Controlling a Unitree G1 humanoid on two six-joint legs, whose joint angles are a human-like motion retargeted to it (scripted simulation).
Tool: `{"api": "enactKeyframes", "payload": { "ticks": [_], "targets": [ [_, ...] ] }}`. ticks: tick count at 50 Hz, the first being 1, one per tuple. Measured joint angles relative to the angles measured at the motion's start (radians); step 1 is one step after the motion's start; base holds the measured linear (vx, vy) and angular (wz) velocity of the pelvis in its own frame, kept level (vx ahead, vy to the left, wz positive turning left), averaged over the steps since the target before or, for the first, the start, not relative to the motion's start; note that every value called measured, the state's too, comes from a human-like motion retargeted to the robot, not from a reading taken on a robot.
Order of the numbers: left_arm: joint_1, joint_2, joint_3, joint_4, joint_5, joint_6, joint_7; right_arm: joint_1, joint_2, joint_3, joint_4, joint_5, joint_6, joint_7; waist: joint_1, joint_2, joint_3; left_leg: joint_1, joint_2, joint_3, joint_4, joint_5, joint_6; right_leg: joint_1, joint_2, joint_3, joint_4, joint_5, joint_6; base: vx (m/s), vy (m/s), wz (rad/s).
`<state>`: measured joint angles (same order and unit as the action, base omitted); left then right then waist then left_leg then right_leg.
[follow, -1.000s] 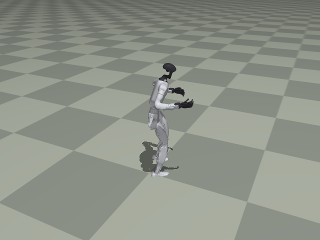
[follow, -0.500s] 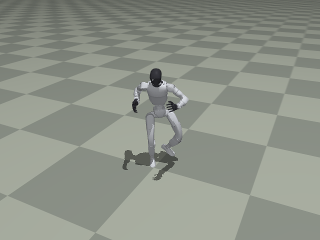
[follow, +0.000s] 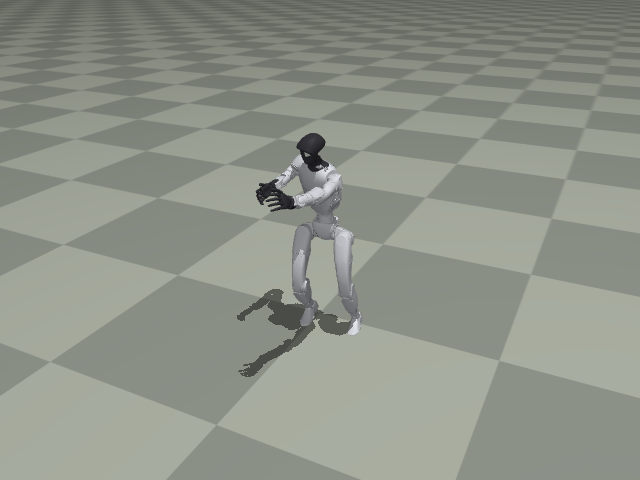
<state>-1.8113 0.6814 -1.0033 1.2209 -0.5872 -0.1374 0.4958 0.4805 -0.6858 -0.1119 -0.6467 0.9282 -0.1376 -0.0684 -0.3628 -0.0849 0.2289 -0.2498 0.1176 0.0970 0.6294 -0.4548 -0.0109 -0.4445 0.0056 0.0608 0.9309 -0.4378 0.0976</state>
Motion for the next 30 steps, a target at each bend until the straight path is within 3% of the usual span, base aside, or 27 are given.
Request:
{"api": "enactKeyframes", "payload": {
  "ticks": [4, 7, 10, 12, 16, 20, 23, 26, 28, 30],
  "targets": [
    [0.109, 0.118, 0.12, 0.156, -0.229, -0.036, -0.033, 0.01, 0.028, -0.058, -0.001, -0.025, 0.017, 0.008, -0.086, 0.068, -0.055, 0.123, -0.004, 0.079, -0.166, 0.143, -0.053, 0.037, -0.014, -0.025, -0.502, 0.193, 0.035, 0.7, 0.01, -1.09],
    [0.182, 0.202, 0.154, 0.155, -0.315, -0.059, -0.038, 0.045, 0.056, -0.101, -0.035, -0.024, 0.021, -0.005, -0.108, 0.079, -0.051, 0.154, -0.03, 0.09, -0.121, 0.236, -0.042, 0.099, -0.031, -0.034, -0.712, 0.322, 0.05, 0.68, -0.02, -0.85],
    [0.19, 0.263, 0.142, 0.127, -0.317, -0.055, -0.05, 0.057, 0.066, -0.13, -0.061, -0.01, 0.019, -0.025, -0.08, 0.099, -0.003, 0.074, -0.009, 0.078, 0.152, 0.246, 0.0, 0.137, -0.018, -0.023, -0.658, 0.238, -0.01, 0.61, 0.01, -0.93],
    [0.158, 0.293, 0.119, 0.104, -0.287, -0.046, -0.061, 0.027, 0.05, -0.127, -0.055, -0.02, 0.015, -0.04, -0.04, 0.108, 0.029, -0.003, 0.03, 0.088, 0.364, 0.193, 0.03, 0.127, 0.005, 0.002, -0.537, 0.14, -0.04, 0.6, 0.06, -1.07],
    [0.115, 0.321, 0.089, 0.04, -0.231, -0.045, -0.078, -0.072, -0.015, -0.079, -0.024, -0.065, 0.007, -0.068, 0.041, 0.083, 0.037, -0.121, 0.125, 0.165, 0.557, 0.077, 0.086, 0.132, 0.017, 0.049, -0.364, 0.004, -0.048, 0.66, 0.08, -0.88],
    [0.134, 0.305, 0.105, -0.058, -0.205, -0.059, -0.07, -0.176, -0.068, -0.025, -0.012, -0.055, -0.008, -0.067, 0.101, 0.026, -0.003, -0.184, 0.13, 0.22, 0.351, 0.075, 0.049, 0.256, -0.029, 0.065, -0.454, 0.022, 0.0, 0.77, 0.12, -0.24],
    [0.172, 0.242, 0.137, -0.091, -0.187, -0.073, -0.058, -0.171, -0.086, -0.036, -0.053, -0.013, -0.009, -0.026, 0.14, -0.02, -0.063, -0.17, 0.061, 0.245, -0.024, 0.152, -0.014, 0.361, -0.083, 0.055, -0.57, 0.124, 0.047, 0.83, 0.18, 0.14],
    [0.19, 0.194, 0.161, -0.089, -0.171, -0.081, -0.052, -0.155, -0.104, -0.027, -0.073, 0.025, -0.008, 0.02, 0.176, -0.029, -0.095, -0.106, 0.002, 0.188, -0.364, 0.292, -0.066, 0.407, -0.085, 0.063, -0.534, 0.213, 0.047, 0.83, 0.25, -0.11],
    [0.179, 0.173, 0.165, -0.076, -0.168, -0.073, -0.046, -0.145, -0.114, -0.004, -0.067, 0.042, 0.002, 0.035, 0.195, -0.025, -0.092, -0.072, -0.013, 0.119, -0.427, 0.371, -0.049, 0.382, -0.064, 0.075, -0.379, 0.244, 0.02, 0.79, 0.29, -0.27],
    [0.141, 0.153, 0.162, -0.059, -0.181, -0.054, -0.034, -0.142, -0.117, 0.024, -0.047, 0.053, 0.017, 0.024, 0.202, -0.037, -0.078, -0.068, -0.033, 0.082, -0.345, 0.357, 0.012, 0.305, -0.056, 0.085, -0.147, 0.23, -0.004, 0.74, 0.28, -0.08]
  ]
}}
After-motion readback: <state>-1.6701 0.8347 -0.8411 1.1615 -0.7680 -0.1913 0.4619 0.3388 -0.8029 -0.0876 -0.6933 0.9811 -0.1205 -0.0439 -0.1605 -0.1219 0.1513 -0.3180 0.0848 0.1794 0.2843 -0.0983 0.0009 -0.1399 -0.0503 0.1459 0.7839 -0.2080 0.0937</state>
